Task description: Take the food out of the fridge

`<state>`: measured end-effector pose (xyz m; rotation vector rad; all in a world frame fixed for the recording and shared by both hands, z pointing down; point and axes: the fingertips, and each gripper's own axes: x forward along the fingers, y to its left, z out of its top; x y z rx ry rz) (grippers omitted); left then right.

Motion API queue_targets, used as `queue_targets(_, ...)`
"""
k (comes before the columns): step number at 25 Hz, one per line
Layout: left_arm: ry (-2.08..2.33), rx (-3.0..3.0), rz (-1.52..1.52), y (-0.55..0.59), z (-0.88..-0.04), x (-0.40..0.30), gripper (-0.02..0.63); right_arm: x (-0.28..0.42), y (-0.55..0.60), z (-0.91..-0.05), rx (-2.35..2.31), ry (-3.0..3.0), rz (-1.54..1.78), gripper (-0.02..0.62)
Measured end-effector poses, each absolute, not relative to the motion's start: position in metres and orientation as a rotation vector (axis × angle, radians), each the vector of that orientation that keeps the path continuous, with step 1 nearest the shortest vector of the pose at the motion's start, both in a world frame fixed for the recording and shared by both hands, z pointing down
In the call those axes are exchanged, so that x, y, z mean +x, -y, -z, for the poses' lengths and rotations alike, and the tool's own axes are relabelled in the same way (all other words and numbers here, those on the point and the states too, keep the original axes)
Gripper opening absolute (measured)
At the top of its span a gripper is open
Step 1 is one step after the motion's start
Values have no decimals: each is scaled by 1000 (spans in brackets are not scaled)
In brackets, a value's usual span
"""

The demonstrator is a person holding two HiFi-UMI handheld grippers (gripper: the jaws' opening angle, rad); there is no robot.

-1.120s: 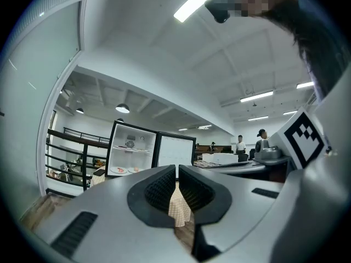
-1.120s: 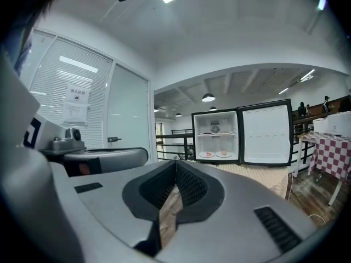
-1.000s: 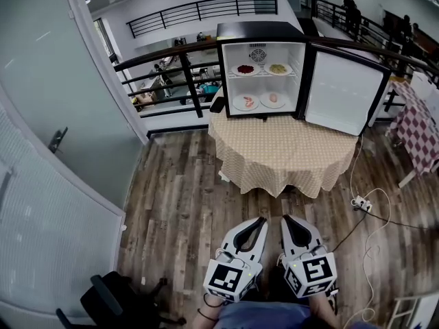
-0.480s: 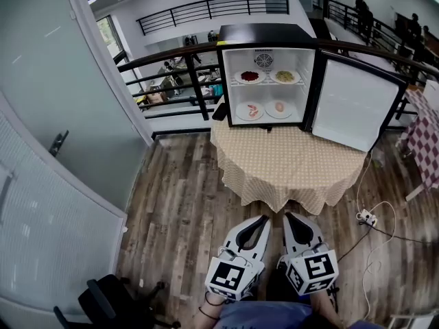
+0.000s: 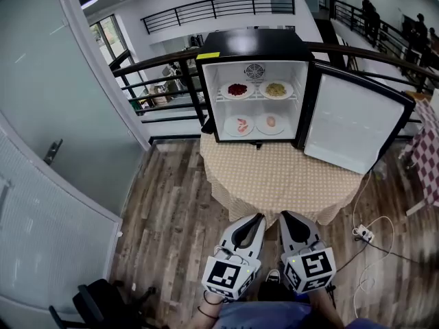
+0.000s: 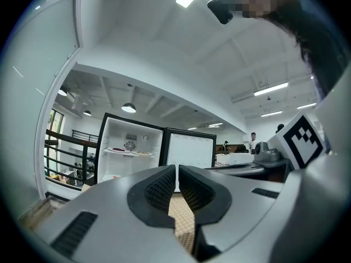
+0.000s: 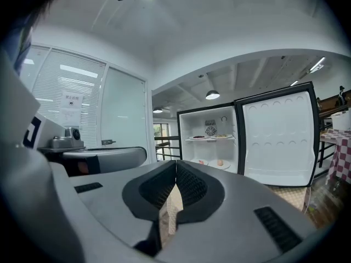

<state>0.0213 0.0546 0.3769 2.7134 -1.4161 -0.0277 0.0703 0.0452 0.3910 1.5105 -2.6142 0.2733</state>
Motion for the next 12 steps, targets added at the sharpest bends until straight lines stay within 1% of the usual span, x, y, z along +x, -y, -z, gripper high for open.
queue_targets(6,1429,2714,41,-20,-376,57,17,106,-6,-392,1499,2627,-268,17)
queue_targets(12,1438,2718,17,0,-377,74,17,118,13,-395,1483,2645,-293,17)
